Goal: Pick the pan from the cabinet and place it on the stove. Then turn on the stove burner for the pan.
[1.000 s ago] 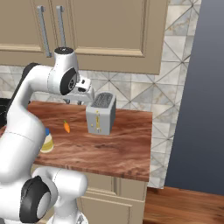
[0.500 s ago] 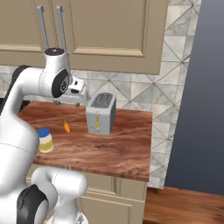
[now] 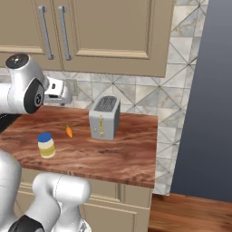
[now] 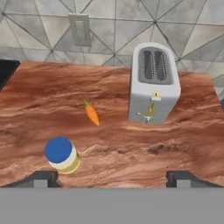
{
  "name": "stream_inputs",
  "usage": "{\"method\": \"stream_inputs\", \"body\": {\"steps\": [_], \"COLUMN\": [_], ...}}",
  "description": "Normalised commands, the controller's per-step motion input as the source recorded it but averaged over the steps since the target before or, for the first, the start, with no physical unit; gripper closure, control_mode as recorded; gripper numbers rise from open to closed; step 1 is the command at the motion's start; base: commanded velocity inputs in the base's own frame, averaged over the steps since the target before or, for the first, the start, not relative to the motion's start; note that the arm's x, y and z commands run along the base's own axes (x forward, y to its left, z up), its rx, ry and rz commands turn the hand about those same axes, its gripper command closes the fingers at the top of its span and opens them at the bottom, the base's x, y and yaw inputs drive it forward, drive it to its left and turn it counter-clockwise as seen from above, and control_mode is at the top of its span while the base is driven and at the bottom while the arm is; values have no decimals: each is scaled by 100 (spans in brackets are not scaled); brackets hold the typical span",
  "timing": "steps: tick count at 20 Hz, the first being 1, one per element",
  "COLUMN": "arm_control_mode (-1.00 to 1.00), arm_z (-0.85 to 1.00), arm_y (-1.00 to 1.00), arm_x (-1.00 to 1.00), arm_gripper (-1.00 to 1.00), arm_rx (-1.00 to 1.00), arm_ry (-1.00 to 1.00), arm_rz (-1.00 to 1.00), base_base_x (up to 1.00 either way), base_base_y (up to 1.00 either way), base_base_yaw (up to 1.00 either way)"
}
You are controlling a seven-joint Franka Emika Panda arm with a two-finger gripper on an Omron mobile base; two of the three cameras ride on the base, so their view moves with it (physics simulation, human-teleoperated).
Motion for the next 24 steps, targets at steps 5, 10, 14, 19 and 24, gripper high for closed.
{"method": "stream_inputs", "body": {"steps": [5,10,14,19,24], "arm_control_mode": [-100,-100,-100,-100,-100], "arm_z": [61,58,56,55,44], "arm_y": [7,1,1,10,6], "arm_x": [-12,-1,0,0,1], "arm_gripper": [-100,-100,-100,-100,-100], "arm_rx": [0,0,0,2,5], "arm_ry": [-32,-30,-29,-30,-26], "arm_rz": [0,0,0,3,5], "base_base_x": [0,0,0,0,0], "base_base_y": [0,0,0,0,0], "base_base_yaw": [0,0,0,0,0]}}
